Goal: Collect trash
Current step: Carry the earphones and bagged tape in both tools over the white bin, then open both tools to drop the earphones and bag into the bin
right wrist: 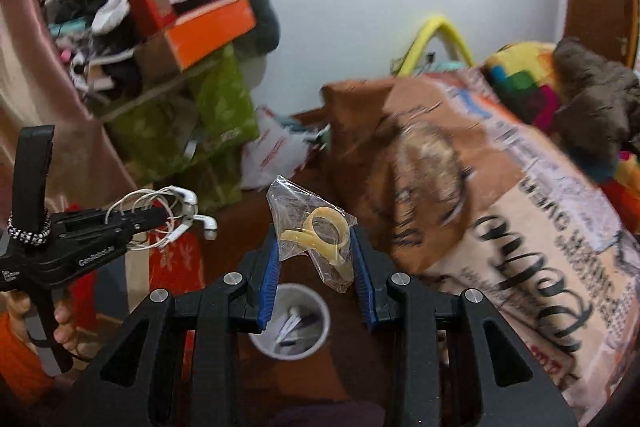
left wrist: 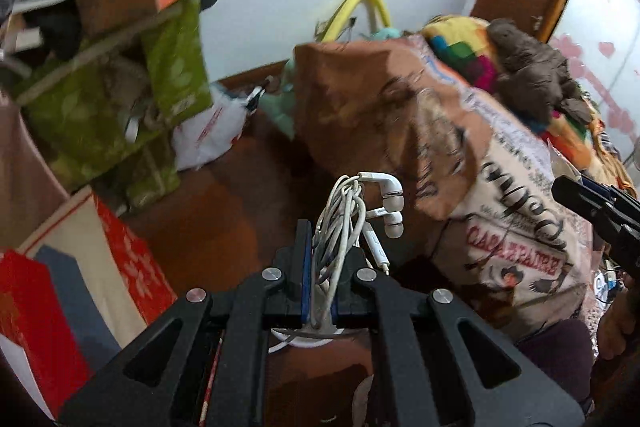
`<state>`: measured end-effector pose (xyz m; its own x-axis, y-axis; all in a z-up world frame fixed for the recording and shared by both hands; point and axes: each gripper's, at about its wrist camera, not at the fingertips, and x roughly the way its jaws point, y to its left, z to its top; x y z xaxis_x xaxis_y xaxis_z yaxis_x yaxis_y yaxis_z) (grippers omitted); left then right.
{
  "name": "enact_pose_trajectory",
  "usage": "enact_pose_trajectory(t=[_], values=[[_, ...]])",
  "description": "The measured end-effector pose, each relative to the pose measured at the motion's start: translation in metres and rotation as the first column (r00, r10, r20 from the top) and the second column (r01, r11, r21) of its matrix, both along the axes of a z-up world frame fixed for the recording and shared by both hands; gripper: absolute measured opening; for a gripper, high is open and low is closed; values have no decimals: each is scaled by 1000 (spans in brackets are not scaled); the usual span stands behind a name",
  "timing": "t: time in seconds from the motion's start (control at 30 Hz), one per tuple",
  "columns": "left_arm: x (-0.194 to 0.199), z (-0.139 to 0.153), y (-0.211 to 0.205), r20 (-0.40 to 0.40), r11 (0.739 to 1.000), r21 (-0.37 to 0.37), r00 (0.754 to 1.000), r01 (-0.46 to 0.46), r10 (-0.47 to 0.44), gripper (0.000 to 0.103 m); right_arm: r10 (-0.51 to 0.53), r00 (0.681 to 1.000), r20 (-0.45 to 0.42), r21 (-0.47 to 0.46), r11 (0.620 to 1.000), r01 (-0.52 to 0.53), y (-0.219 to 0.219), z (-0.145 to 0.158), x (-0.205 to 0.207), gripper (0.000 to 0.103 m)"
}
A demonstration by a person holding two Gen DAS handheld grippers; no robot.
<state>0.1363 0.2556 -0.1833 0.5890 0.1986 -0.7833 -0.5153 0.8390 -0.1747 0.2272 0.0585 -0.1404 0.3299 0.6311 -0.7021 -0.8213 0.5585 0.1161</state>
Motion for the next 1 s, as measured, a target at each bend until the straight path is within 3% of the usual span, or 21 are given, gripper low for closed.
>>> enact_pose_trajectory(t=[0.27,0.53,0.63,0.83,0.93,1.0], values=[[-5,-61,12,-110,999,-35,994,-22,18,6,58,988,-140,-116,990,-75,38,-65,-1,31],[-3,-131,19,-189,984,-173,982,-49,16,6,71,963,-259,-250,958,-138,65,-130,-4,31],[0,-156,20,-226,974,-219,974,-65,14,6,88,939,-333,-287,939,-190,78,-151,-1,31],[6,-193,29,-282,954,-276,959,-115,34,6,97,923,-371,-342,910,-234,102,-174,4,32],[9,-202,32,-296,949,-287,954,-128,40,6,86,926,-368,-372,899,-232,110,-180,8,40],[11,-209,35,-305,945,-295,951,-139,45,6,74,930,-360,-381,898,-219,111,-181,12,50]])
